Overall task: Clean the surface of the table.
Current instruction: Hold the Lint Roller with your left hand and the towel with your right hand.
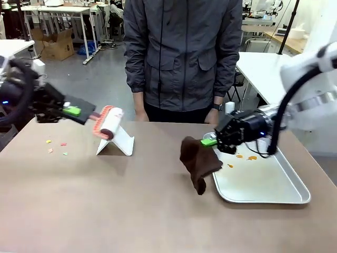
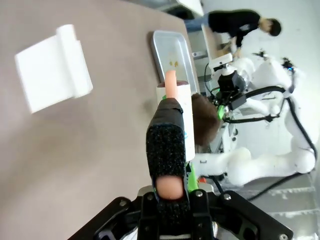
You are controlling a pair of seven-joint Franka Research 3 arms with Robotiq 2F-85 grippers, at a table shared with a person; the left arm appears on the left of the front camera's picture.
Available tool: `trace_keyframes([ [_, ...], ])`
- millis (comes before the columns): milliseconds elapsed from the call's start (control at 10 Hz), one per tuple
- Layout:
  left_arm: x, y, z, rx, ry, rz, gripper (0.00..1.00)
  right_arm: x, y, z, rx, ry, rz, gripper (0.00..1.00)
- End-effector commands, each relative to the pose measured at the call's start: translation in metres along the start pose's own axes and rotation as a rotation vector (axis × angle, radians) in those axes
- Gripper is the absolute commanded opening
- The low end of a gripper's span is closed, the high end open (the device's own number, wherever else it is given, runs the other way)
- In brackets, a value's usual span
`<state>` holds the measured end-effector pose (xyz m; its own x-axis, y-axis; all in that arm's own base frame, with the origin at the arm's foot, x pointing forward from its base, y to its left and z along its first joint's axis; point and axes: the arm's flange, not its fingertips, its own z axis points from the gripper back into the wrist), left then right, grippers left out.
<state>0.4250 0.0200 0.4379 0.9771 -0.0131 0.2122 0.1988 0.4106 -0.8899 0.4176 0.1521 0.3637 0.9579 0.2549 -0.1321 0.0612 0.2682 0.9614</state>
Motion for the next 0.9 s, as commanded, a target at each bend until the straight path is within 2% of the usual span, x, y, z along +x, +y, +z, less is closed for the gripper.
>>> trace_keyframes([
  [0,-0.019,0.028,0.050,-0.090,0.046,-0.038,0.00,-0.066,0.012,0.019,-0.050,-0.216,0.029,0.00],
  [200,-0.037,0.060,0.093,-0.169,0.010,-0.027,0.00,-0.111,-0.002,0.060,-0.004,-0.370,0.111,0.00],
  [300,-0.050,0.076,0.114,-0.203,-0.035,-0.018,0.00,-0.133,-0.013,0.088,0.035,-0.496,0.131,0.00],
  [500,-0.073,0.093,0.148,-0.270,-0.107,-0.021,0.00,-0.161,-0.035,0.146,0.090,-0.662,0.085,0.00],
  [700,-0.102,0.115,0.189,-0.285,-0.215,-0.027,0.00,-0.182,-0.059,0.200,0.107,-0.720,0.040,0.00],
  [800,-0.113,0.127,0.206,-0.310,-0.298,0.044,0.00,-0.196,-0.076,0.229,0.149,-0.722,0.054,0.00],
])
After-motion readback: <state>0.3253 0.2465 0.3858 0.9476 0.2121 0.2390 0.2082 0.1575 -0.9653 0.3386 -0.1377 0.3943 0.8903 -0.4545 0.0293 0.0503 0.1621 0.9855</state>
